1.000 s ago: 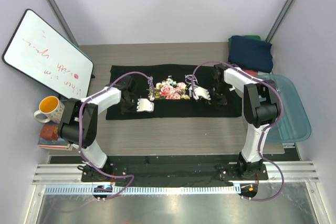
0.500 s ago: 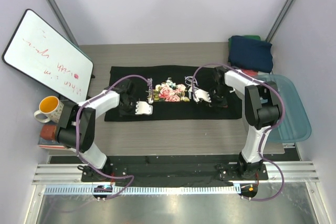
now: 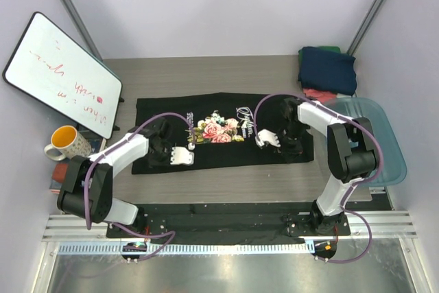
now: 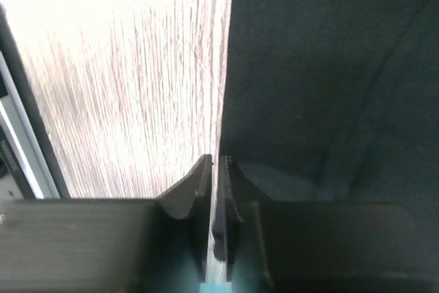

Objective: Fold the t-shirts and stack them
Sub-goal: Fold the flattened tshirt in 1/3 of the way

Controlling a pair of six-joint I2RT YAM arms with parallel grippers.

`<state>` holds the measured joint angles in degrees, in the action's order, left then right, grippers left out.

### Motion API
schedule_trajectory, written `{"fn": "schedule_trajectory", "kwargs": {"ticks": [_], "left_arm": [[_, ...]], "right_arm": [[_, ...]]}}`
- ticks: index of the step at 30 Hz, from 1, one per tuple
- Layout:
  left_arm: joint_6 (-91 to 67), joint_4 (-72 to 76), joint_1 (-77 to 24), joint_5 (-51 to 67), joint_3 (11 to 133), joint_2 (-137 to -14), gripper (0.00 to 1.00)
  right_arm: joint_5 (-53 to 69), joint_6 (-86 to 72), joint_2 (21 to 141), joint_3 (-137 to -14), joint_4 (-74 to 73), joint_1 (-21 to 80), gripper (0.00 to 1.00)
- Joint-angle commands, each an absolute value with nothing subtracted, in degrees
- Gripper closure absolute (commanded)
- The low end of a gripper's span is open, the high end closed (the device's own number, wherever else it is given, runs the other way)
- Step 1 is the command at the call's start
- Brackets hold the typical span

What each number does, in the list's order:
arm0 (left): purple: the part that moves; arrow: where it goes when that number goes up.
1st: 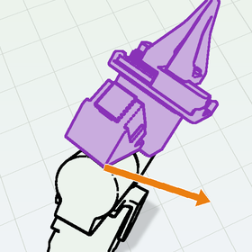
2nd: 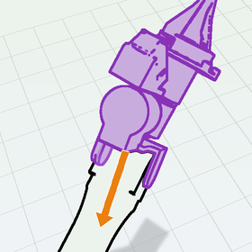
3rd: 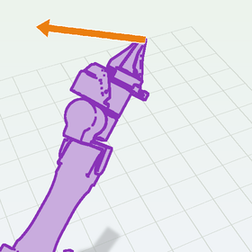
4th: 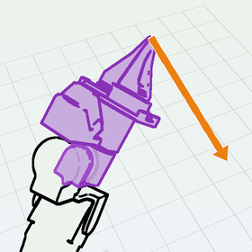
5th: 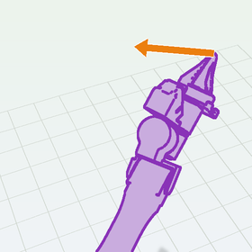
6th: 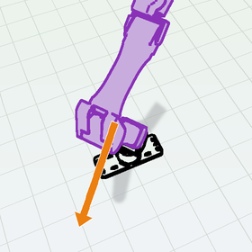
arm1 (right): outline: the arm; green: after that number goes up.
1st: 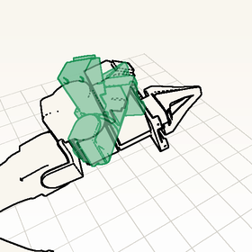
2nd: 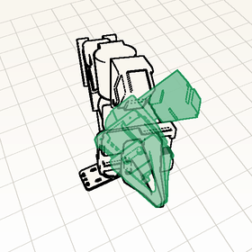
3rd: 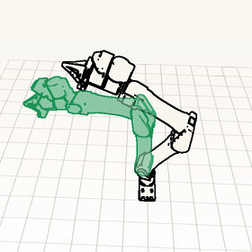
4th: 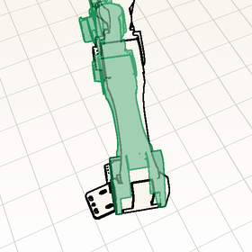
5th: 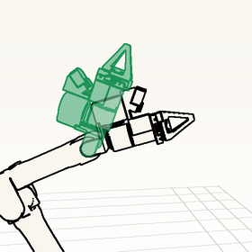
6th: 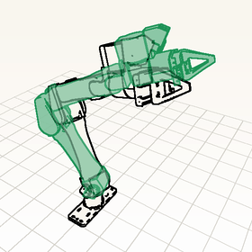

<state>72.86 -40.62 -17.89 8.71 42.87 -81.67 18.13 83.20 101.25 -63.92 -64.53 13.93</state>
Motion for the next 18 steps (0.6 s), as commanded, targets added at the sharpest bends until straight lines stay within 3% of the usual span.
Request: {"fn": "schedule_trajectory", "kwargs": {"ticks": [1,4,7,13,18], "left_arm": [[67.4,-41.4,-17.3,5.9,47.5,-79.4,0.78],[63.7,-42.7,-17.0,8.3,56.0,-79.4,0.57],[60.6,-41.6,-17.1,11.4,61.8,-80.1,0.49],[61.6,-41.7,-18.7,11.6,62.8,-81.2,0.49],[65.1,-40.2,-19.4,9.8,58.5,-80.0,0.49]], "right_arm": [[19.6,81.0,98.5,-71.0,-66.7,14.3,0.75],[22.4,79.1,99.9,-80.4,-67.6,14.3,0.60],[25.0,74.6,104.4,-90.2,-65.6,14.3,0.53],[27.0,67.5,117.0,-105.4,-62.6,14.2,0.49],[28.8,68.7,123.8,-111.9,-64.8,14.2,0.36]]}}
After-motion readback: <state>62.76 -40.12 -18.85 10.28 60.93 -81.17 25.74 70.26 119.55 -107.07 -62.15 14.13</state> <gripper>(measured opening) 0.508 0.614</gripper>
